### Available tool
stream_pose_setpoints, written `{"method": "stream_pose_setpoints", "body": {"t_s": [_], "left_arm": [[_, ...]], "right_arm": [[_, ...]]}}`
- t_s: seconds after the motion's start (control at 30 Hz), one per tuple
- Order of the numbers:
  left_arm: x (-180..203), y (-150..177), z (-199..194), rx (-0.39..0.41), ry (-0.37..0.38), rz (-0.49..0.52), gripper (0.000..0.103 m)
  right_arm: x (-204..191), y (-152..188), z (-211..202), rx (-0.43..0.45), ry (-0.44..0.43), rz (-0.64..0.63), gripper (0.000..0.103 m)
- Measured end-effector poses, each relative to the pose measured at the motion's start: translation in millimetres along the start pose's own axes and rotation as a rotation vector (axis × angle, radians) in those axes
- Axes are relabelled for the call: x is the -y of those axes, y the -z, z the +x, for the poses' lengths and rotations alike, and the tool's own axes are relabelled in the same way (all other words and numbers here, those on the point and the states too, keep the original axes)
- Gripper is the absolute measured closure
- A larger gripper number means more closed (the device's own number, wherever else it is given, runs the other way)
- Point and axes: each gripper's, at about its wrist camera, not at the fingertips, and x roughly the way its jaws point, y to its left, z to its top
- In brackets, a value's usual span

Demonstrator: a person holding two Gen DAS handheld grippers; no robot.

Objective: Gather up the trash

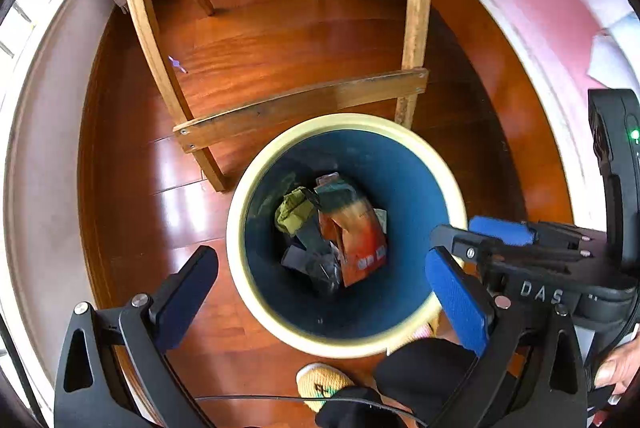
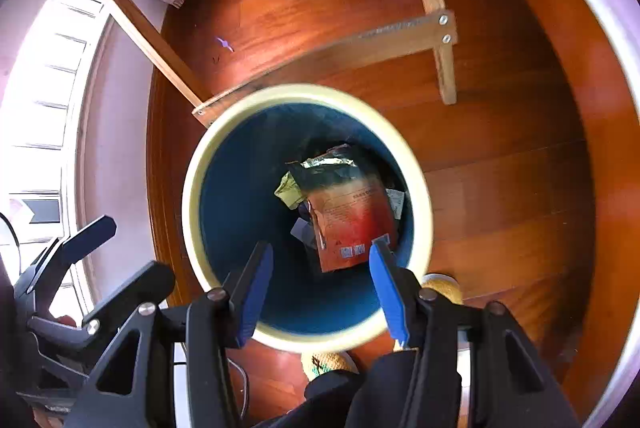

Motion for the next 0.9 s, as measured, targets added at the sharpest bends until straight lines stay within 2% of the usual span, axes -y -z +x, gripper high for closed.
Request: {"method": "stream_pose_setpoints", "body": {"t_s": [0.3, 0.47, 0.7, 0.9], "left_arm": [[9.0, 14.5, -109.9, -0.011, 0.043, -0.017, 0.001], [5.9, 18.3, -192.9, 0.022, 0.051, -0.041, 0.001], [3.3, 14.7, -310.5, 0.138, 0.007, -0.015, 0.001], [1.8, 3.2, -389.5, 0.270, 0.003, 0.020, 0.001]], "right_arm": [[-24.0, 21.4, -93.5, 0.014, 0.042, 0.018, 0.052], [-51.1, 36.4, -160.7, 0.029, 0.035, 0.017, 0.052], [-98.5, 50.6, -252.9, 0.100, 0.041, -0.049, 0.052], [-124.3, 51.3, -321.5, 0.195, 0.025, -0.045, 0.052]]}}
